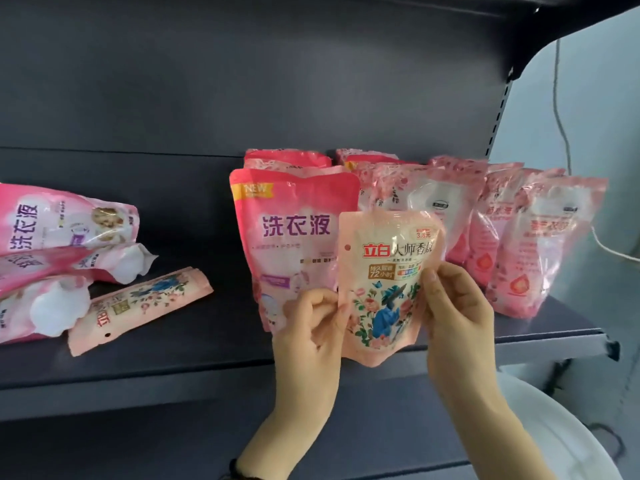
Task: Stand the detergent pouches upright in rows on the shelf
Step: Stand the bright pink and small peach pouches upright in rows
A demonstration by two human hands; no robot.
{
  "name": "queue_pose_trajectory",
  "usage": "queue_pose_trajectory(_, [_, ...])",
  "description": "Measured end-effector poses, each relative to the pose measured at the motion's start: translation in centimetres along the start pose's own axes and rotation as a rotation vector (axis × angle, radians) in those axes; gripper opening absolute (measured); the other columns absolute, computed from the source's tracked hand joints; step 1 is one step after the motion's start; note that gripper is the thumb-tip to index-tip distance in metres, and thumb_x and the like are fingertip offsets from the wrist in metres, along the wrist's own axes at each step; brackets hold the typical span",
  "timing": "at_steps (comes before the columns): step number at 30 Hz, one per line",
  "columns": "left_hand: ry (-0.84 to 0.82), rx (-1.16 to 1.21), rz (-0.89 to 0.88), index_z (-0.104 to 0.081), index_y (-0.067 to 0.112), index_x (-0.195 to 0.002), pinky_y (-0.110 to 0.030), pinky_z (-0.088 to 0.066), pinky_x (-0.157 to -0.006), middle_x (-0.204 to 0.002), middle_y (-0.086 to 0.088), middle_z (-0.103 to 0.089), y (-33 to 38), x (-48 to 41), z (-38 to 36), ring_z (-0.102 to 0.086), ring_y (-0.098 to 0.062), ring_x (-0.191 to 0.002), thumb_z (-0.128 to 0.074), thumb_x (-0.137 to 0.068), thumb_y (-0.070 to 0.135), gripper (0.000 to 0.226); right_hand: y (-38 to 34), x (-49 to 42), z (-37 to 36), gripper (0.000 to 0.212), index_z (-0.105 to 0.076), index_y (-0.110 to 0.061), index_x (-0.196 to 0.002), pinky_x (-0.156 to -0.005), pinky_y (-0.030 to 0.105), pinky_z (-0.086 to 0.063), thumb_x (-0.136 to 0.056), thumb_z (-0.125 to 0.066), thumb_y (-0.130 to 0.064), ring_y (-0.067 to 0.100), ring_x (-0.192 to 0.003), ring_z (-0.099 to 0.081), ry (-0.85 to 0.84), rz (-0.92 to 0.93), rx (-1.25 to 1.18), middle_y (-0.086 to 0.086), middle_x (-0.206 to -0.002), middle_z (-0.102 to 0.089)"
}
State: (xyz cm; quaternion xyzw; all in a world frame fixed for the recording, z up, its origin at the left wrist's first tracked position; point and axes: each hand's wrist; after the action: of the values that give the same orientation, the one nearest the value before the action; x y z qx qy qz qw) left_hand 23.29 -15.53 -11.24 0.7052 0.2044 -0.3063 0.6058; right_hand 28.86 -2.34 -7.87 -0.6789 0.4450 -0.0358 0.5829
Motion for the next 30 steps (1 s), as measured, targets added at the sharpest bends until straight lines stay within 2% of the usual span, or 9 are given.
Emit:
queue_pose_trajectory(4, [-0.021,-0.075,0.016,-0.05,0.035,-0.092,-0.012,-0.049,-0.071,-0.085,0.007,-0.067,-1.1,-0.2,-4.4,-0.066,-0.003,-0.087,-0.059,-0.088,0.024,0.014,0.8,-2.6,3.2,0.021,-0.068,-0.027,-0.084,-0.068,0.02,-0.053,-0.096,-0.055,-0.015,0.008,-0.079,-0.063,0.009,-0.002,0.045,-0.007,-0.082,-0.07])
queue_pose_trajectory(7, [-0.048,-0.189,0.029,-0.047,0.032,-0.097,-0.011,-0.048,-0.074,-0.091,0.008,-0.064,-2.0,-0.7,-6.3,-0.063,0.001,-0.091,-0.058,-0.092,0.014,0.022,1.7,-3.9,4.1,0.025,-0.067,-0.029,-0.082,-0.066,0.018,-0.051,-0.096,-0.054,-0.014,0.004,-0.076,-0.061,0.021,-0.018,0.046,-0.011,-0.079,-0.068])
queue_pose_trajectory(11, [-0.116,-0.311,0.07,-0.055,0.018,-0.122,-0.011,-0.05,-0.08,-0.107,0.011,-0.064,-2.2,-0.8,-6.1,-0.06,0.008,-0.098,-0.056,-0.094,0.014,0.028,2.3,-4.4,4.9,0.018,-0.064,-0.029,-0.09,-0.064,0.019,-0.053,-0.097,-0.052,-0.017,0.005,-0.077,-0.063,-0.048,-0.04,0.15,-0.007,-0.084,-0.07])
queue_pose_trajectory(14, [-0.215,-0.501,0.008,-0.059,0.018,-0.124,-0.018,-0.055,-0.075,-0.104,0.012,-0.067,-1.3,0.0,-3.8,-0.064,0.002,-0.089,-0.059,-0.093,0.026,0.032,1.7,-4.4,6.1,0.015,-0.06,-0.034,-0.095,-0.059,0.012,-0.051,-0.095,-0.054,-0.02,0.001,-0.075,-0.066,-0.147,0.046,0.391,-0.014,-0.088,-0.071])
queue_pose_trajectory(17, [-0.301,-0.843,-0.212,-0.07,0.02,-0.093,-0.03,-0.053,-0.046,-0.072,0.01,-0.066,0.1,0.5,-0.7,-0.062,-0.008,-0.059,-0.053,-0.092,0.031,0.02,0.4,-4.4,8.5,0.009,-0.059,-0.036,-0.082,-0.052,0.015,-0.046,-0.089,-0.056,-0.031,0.002,-0.066,-0.064,-0.218,0.215,0.917,-0.015,-0.073,-0.069])
queue_pose_trajectory(21, [-0.429,-1.137,-0.388,-0.057,0.021,-0.061,-0.027,-0.04,-0.034,-0.05,0.009,-0.048,1.9,-0.3,4.1,-0.046,-0.011,-0.042,-0.047,-0.089,0.035,0.034,-2.3,-4.9,8.9,0.027,-0.055,-0.021,-0.073,-0.056,0.026,-0.044,-0.094,-0.049,-0.037,0.018,-0.063,-0.059,-0.563,0.002,1.583,-0.002,-0.067,-0.061])
queue_pose_trajectory(24, [-0.527,-1.252,-0.473,-0.055,0.022,-0.059,-0.025,-0.036,-0.035,-0.049,0.009,-0.046,3.2,-1.5,8.5,-0.046,-0.011,-0.044,-0.045,-0.088,0.037,0.034,-4.0,-3.6,6.4,0.024,-0.057,-0.028,-0.082,-0.07,0.026,-0.052,-0.093,-0.045,-0.046,0.01,-0.072,-0.063,-0.761,-0.058,1.595,-0.003,-0.079,-0.065])
queue_pose_trajectory(27, [-0.642,-1.353,-0.469,-0.058,0.025,-0.066,-0.025,-0.039,-0.038,-0.053,0.01,-0.049,4.1,-3.3,13.5,-0.051,-0.01,-0.05,-0.037,-0.086,0.044,0.034,-5.1,-1.0,1.6,0.019,-0.055,-0.038,-0.095,-0.076,0.022,-0.052,-0.092,-0.041,-0.05,0.004,-0.081,-0.063,-0.963,0.038,1.661,-0.013,-0.088,-0.064])
queue_pose_trajectory(30, [-0.742,-1.401,-0.46,-0.058,0.029,-0.09,-0.028,-0.042,-0.056,-0.084,0.01,-0.063,4.9,-5.4,18.9,-0.06,-0.011,-0.08,-0.031,-0.089,0.054,0.037,-5.5,1.1,-4.9,0.03,-0.052,-0.04,-0.099,-0.071,0.019,-0.052,-0.086,-0.035,-0.06,0.0,-0.077,-0.062,-1.098,0.255,1.624,-0.021,-0.085,-0.062])
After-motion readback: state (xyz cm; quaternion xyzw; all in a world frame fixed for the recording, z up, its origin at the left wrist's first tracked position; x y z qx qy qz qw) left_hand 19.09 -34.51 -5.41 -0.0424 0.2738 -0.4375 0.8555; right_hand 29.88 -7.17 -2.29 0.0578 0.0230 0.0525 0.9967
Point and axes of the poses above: each hand's wrist, its own x-axis away from the middle knuckle, its own z-axis out of the back of the hand, y = z × x
